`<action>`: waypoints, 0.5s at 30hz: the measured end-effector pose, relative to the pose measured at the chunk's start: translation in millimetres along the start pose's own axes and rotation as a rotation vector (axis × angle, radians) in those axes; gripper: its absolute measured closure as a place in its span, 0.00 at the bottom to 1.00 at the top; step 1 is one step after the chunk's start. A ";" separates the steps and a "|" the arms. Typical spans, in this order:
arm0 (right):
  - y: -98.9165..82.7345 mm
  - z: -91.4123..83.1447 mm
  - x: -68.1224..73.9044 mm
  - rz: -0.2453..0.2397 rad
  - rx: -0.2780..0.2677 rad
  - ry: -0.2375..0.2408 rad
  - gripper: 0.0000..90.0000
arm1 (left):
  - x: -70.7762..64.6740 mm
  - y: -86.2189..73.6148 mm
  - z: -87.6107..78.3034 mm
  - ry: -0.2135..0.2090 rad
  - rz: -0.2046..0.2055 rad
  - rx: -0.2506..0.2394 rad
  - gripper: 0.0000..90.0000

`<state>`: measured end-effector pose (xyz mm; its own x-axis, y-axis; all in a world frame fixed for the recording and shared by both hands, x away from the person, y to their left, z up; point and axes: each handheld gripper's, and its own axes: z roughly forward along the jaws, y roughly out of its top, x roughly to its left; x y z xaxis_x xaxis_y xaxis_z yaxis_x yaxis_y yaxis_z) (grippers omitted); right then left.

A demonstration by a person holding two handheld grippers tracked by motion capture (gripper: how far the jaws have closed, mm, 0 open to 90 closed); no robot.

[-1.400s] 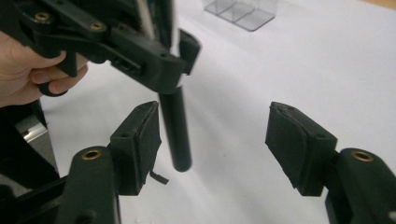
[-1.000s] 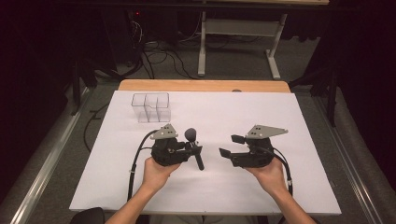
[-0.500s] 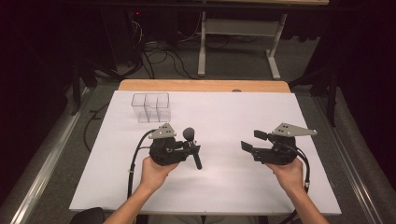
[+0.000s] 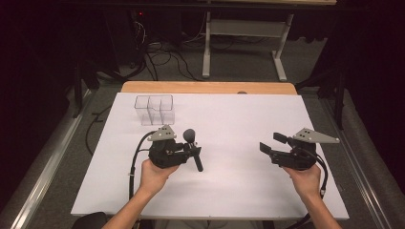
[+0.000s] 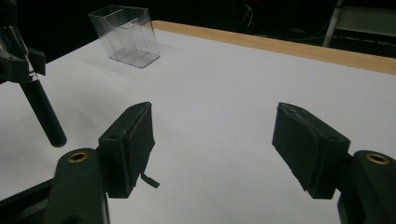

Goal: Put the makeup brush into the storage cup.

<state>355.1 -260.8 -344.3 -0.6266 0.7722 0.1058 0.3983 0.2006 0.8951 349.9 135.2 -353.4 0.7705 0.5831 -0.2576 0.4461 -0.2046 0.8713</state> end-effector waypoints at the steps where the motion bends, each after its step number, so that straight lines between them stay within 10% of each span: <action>1: -1.6 -1.1 -1.5 0.001 -0.004 -0.006 0.33 | 0.7 0.4 -2.0 -0.002 -0.004 -0.004 0.78; 15: -35.3 -5.3 -19.5 0.020 0.004 -0.103 0.32 | 8.8 8.1 -22.7 0.034 -0.010 -0.021 0.78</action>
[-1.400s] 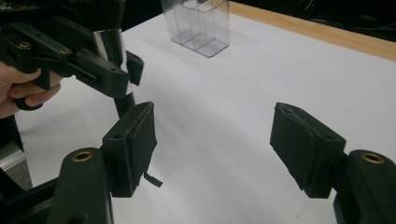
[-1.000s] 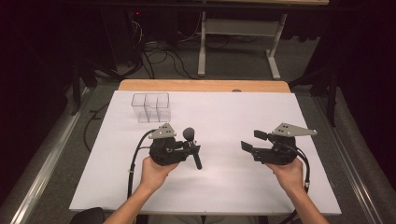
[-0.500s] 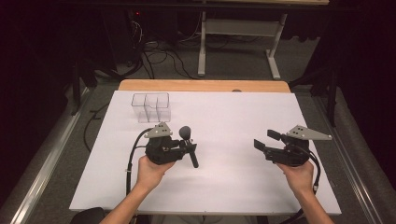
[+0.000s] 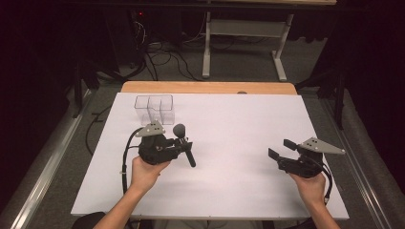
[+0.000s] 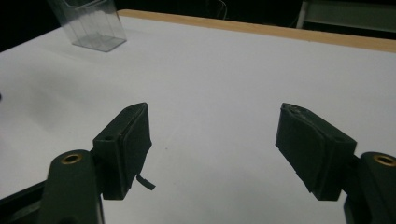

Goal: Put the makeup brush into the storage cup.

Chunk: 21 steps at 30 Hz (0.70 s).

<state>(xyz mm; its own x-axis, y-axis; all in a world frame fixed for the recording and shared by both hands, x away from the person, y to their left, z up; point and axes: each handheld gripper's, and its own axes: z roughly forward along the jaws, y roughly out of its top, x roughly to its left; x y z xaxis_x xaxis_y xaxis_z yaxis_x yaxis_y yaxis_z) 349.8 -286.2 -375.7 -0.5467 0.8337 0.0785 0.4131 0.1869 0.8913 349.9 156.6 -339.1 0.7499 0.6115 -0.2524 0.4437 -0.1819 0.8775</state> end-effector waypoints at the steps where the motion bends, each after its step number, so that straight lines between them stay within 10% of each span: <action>1: -2.0 0.2 -1.1 0.000 0.001 -0.008 0.32 | 0.5 1.3 -1.1 0.005 0.003 0.005 0.78; 21: -19.1 -1.0 -1.2 0.000 -0.004 -0.030 0.33 | 15.1 13.9 -15.6 0.086 0.004 -0.016 0.78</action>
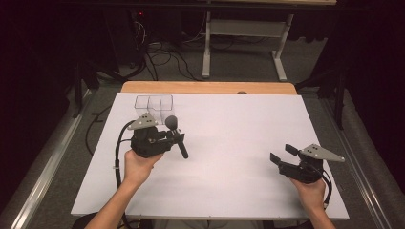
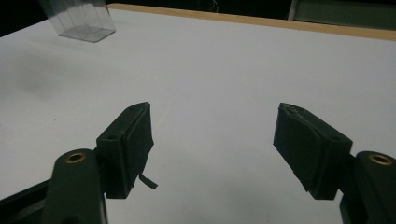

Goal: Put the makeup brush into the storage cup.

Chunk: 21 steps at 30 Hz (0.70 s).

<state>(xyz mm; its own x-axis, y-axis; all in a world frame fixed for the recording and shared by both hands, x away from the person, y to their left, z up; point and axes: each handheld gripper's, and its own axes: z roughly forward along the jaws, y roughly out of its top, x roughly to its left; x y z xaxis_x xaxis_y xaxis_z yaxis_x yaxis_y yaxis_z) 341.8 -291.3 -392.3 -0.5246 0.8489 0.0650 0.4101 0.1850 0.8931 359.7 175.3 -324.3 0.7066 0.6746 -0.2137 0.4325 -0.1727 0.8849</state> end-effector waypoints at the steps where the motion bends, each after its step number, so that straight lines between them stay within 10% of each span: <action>1: -0.4 0.3 -0.4 -0.002 0.002 0.002 0.33 | 2.3 1.3 -1.1 0.008 -0.001 0.002 0.78; 21: -4.0 -1.4 1.7 -0.005 -0.006 -0.010 0.33 | 31.3 33.4 -14.5 0.157 0.022 0.013 0.78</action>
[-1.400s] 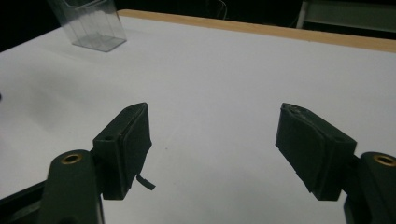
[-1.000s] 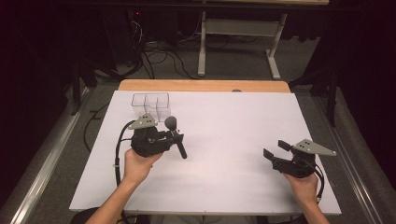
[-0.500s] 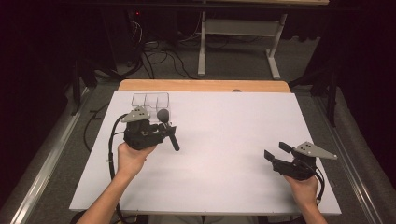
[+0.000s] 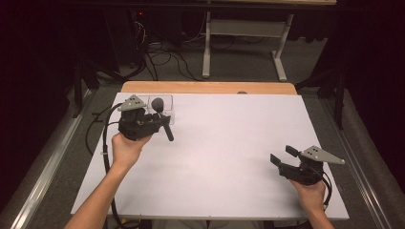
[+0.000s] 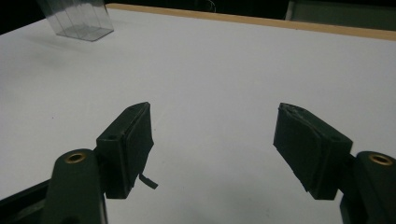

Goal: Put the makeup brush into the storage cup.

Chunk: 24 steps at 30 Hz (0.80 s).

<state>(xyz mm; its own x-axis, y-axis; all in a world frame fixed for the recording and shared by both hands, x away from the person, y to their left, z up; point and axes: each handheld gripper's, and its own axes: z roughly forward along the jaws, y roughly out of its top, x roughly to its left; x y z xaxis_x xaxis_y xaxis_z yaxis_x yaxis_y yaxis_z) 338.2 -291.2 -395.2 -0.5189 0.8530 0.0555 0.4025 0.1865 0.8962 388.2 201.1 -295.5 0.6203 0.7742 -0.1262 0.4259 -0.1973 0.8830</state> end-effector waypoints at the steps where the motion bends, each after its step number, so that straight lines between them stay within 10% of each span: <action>1: -0.3 0.8 -0.6 0.000 0.003 0.002 0.33 | 1.3 1.6 0.2 0.004 0.000 0.000 0.78; 24: -1.0 2.1 0.9 0.007 0.007 0.007 0.33 | 35.7 25.5 13.3 0.096 -0.064 -0.006 0.78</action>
<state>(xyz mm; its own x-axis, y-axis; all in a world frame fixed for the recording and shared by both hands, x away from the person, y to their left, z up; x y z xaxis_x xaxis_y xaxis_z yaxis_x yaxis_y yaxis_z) 339.0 -289.7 -396.9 -0.5213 0.8509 0.0651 0.4112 0.1836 0.8929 430.0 215.7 -283.5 0.5261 0.8390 -0.1390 0.4586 -0.1422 0.8772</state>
